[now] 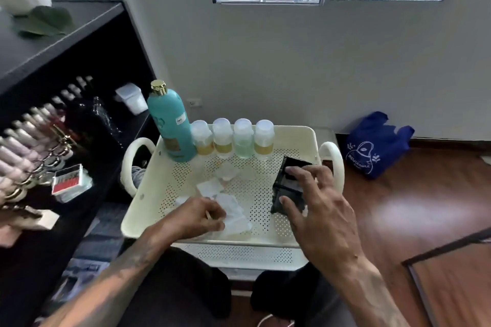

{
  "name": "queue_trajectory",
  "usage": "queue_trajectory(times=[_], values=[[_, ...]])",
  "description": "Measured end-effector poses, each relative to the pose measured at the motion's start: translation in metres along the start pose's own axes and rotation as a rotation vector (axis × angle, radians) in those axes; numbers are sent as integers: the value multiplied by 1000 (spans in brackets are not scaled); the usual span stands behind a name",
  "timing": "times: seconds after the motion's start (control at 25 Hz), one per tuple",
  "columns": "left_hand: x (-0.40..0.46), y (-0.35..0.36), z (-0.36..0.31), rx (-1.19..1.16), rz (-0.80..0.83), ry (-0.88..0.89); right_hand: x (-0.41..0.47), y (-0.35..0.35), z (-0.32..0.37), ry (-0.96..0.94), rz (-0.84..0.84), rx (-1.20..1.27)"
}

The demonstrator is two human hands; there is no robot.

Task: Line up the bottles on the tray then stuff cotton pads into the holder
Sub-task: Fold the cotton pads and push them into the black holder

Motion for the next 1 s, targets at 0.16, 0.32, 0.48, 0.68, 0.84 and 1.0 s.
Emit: queue_trajectory(times=[0.16,0.32,0.48,0.68,0.84,1.0], values=[[8,12,17,-132,-109,55,13,71,35,-76,535,-41],[10,14,24,-282,-91,36,18,122,31,44,692,-110],[15,16,26,-332,-82,31,11,134,17,101,655,-45],[15,21,29,-356,-137,18,6,111,27,112,503,153],[15,24,30,-312,-196,27,1,49,29,57,334,240],[15,24,30,-228,-255,55,37,-34,-4,197,-35,228]])
Point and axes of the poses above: each hand's wrist, its own x-axis towards the middle knuckle, its own y-axis out of the palm, z = x × y, the point moved 3 cm from there along x, towards the middle knuckle, and after that the axes turned 2 degrees about -x, right-handed, at the moved point
